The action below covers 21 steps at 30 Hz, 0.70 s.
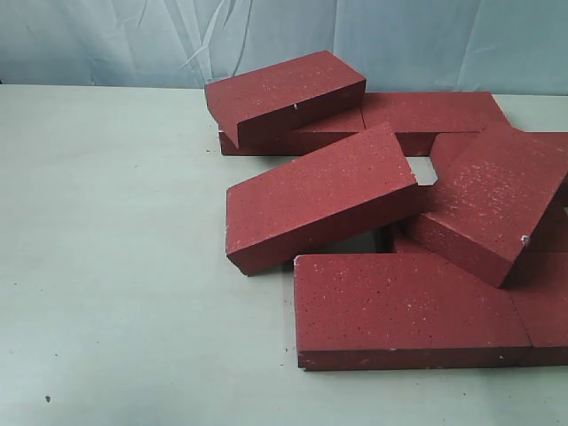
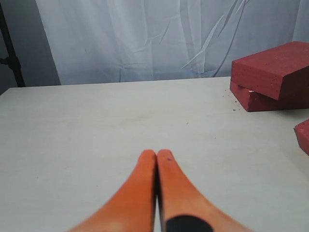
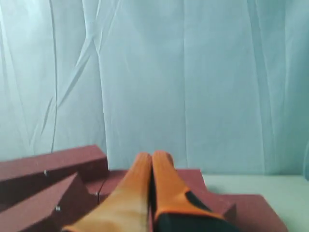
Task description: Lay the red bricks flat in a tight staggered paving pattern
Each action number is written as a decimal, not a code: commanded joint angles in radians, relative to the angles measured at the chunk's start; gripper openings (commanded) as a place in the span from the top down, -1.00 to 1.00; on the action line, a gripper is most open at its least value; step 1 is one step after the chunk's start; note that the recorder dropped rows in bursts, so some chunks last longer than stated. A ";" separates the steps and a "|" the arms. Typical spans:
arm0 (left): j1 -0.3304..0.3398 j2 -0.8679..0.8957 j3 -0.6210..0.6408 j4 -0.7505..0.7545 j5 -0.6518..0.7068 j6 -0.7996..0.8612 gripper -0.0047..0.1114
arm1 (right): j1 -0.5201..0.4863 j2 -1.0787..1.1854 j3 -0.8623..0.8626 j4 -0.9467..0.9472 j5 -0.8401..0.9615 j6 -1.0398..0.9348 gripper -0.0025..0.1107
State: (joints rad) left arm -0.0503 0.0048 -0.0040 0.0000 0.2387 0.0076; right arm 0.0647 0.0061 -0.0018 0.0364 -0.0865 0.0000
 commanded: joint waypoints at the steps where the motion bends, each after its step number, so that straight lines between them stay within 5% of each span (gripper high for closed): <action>1: -0.003 -0.005 0.004 0.000 -0.007 0.000 0.92 | -0.005 -0.006 0.002 -0.008 -0.168 0.000 0.97; 7: -0.003 -0.005 0.004 0.000 -0.007 0.000 0.92 | -0.005 -0.006 0.002 -0.005 -0.313 0.000 0.97; 21: -0.003 -0.005 0.004 0.000 -0.007 0.000 0.92 | -0.005 -0.006 0.002 0.003 -0.326 0.000 0.97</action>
State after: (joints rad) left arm -0.0503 0.0048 -0.0040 0.0000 0.2387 0.0076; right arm 0.0647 0.0061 -0.0018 0.0364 -0.4044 0.0000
